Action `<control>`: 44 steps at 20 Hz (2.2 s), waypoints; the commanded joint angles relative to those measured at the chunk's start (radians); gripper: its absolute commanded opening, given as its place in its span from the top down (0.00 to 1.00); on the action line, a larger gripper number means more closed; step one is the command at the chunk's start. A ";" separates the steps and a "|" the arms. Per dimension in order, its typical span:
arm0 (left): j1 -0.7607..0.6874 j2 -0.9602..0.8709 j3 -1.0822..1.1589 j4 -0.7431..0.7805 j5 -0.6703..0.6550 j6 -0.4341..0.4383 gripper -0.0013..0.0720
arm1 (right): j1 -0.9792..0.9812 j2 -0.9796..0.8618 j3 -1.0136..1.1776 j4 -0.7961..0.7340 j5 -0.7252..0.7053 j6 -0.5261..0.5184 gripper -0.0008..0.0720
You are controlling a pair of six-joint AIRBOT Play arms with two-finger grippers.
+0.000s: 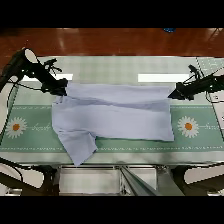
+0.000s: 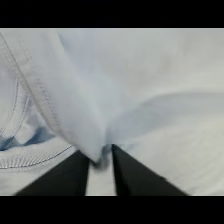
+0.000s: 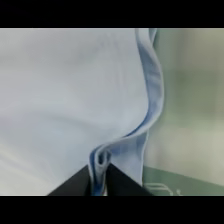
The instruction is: Fold the shirts.
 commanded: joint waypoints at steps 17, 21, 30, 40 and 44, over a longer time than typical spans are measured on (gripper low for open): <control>0.616 0.758 -1.073 -0.210 0.201 0.156 0.29 | -0.326 0.640 -0.660 0.246 -0.172 -0.028 0.43; 0.550 0.756 -1.186 -0.329 0.265 0.184 0.29 | -0.327 0.640 -0.692 0.283 -0.139 -0.051 0.43; 0.223 0.727 -1.234 -0.460 0.371 0.266 0.96 | -0.396 0.640 -0.691 0.041 -0.068 0.033 0.43; 0.222 0.731 -1.205 -0.565 0.343 0.305 0.95 | -0.381 0.628 -0.801 -0.238 0.037 0.240 0.43; 0.222 0.732 -1.205 -0.565 0.313 0.327 0.95 | -0.268 0.579 -0.801 -0.129 -0.025 0.177 0.43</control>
